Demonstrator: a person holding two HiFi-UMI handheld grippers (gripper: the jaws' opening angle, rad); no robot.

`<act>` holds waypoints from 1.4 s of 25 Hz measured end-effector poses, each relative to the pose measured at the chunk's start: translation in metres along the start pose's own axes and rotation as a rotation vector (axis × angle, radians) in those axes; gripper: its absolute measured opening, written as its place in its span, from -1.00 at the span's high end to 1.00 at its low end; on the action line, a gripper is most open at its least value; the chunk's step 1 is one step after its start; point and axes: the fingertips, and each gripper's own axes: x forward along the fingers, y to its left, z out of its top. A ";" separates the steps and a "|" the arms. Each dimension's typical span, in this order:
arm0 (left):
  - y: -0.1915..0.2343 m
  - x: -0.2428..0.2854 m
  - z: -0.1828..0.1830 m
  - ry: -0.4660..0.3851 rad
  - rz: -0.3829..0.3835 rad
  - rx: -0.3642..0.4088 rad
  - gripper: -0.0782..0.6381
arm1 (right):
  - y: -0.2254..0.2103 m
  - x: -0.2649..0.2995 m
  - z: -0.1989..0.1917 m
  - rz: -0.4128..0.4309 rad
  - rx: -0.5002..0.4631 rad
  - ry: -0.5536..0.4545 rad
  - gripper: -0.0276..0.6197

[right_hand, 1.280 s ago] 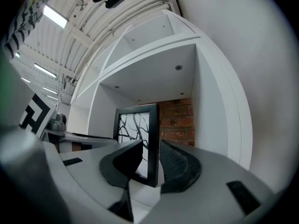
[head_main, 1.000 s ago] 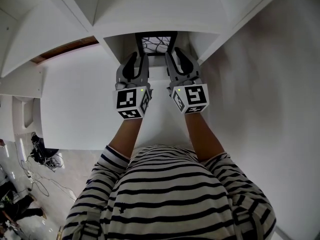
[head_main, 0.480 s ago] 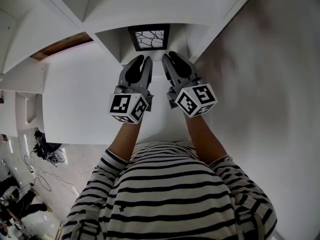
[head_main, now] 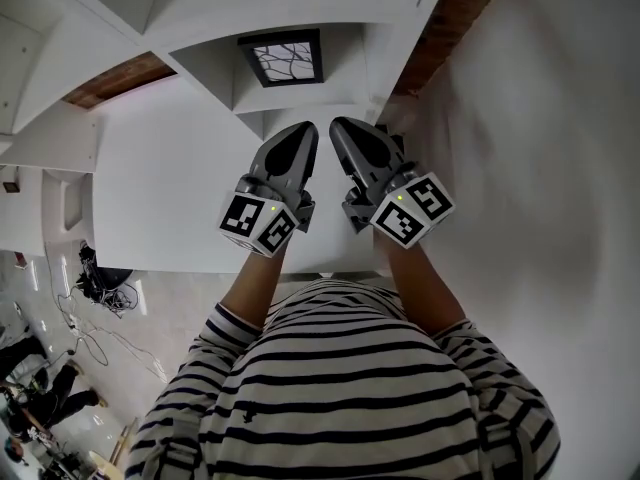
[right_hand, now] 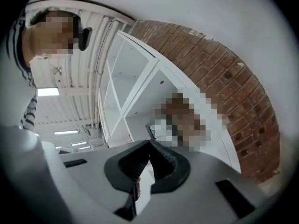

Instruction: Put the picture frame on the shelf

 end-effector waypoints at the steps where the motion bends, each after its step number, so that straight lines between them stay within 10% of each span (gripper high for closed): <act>1: -0.005 -0.001 -0.001 -0.002 -0.009 0.000 0.76 | 0.003 -0.004 -0.001 0.011 -0.035 0.014 0.89; 21: -0.046 -0.042 -0.024 0.025 -0.130 -0.078 0.77 | 0.044 -0.038 -0.034 0.149 -0.119 0.098 0.89; 35: -0.053 -0.138 -0.003 -0.001 -0.282 -0.072 0.77 | 0.143 -0.044 -0.064 0.050 -0.227 0.126 0.89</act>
